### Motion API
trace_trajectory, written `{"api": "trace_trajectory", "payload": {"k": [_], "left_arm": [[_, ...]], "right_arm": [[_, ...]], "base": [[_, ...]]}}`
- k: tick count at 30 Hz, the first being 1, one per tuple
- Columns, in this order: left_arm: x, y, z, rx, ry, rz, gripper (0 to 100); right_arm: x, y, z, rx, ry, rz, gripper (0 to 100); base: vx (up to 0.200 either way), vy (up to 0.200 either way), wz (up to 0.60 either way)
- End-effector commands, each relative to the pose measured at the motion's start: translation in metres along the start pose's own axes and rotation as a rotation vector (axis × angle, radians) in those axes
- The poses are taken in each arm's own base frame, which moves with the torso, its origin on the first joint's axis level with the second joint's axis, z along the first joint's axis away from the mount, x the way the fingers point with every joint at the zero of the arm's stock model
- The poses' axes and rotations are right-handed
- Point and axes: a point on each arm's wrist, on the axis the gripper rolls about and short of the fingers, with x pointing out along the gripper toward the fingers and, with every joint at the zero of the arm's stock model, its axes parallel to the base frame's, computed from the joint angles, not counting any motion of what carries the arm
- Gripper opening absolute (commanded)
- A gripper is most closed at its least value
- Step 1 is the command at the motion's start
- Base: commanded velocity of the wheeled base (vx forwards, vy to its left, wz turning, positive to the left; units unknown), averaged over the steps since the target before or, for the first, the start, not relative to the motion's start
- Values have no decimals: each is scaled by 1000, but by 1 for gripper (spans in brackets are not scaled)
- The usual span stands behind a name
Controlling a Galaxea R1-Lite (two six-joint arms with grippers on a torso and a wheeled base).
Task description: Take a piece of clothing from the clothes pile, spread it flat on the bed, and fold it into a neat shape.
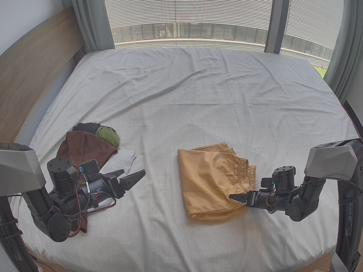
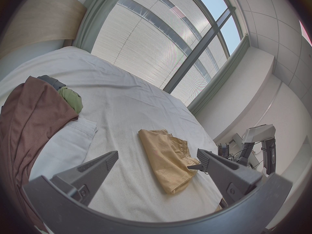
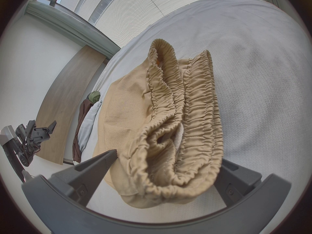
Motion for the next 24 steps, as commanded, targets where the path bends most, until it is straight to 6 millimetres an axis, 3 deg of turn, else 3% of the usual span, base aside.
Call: {"api": "trace_trajectory", "payload": {"k": [1, 19, 20, 24], "left_arm": [[0, 2, -5, -7, 20, 10, 100], [-6, 8, -2, 70, 7, 36, 100], [-6, 10, -1, 70, 5, 42, 100], [-7, 14, 1, 67, -4, 53, 100]], "right_arm": [[2, -1, -2, 1, 8, 0, 100], [12, 0, -6, -15, -9, 14, 100], [12, 1, -7, -16, -8, 16, 0], [13, 3, -8, -19, -2, 24, 0]], "base": [[0, 0, 0], [0, 0, 0], [0, 0, 0], [0, 0, 0]]}}
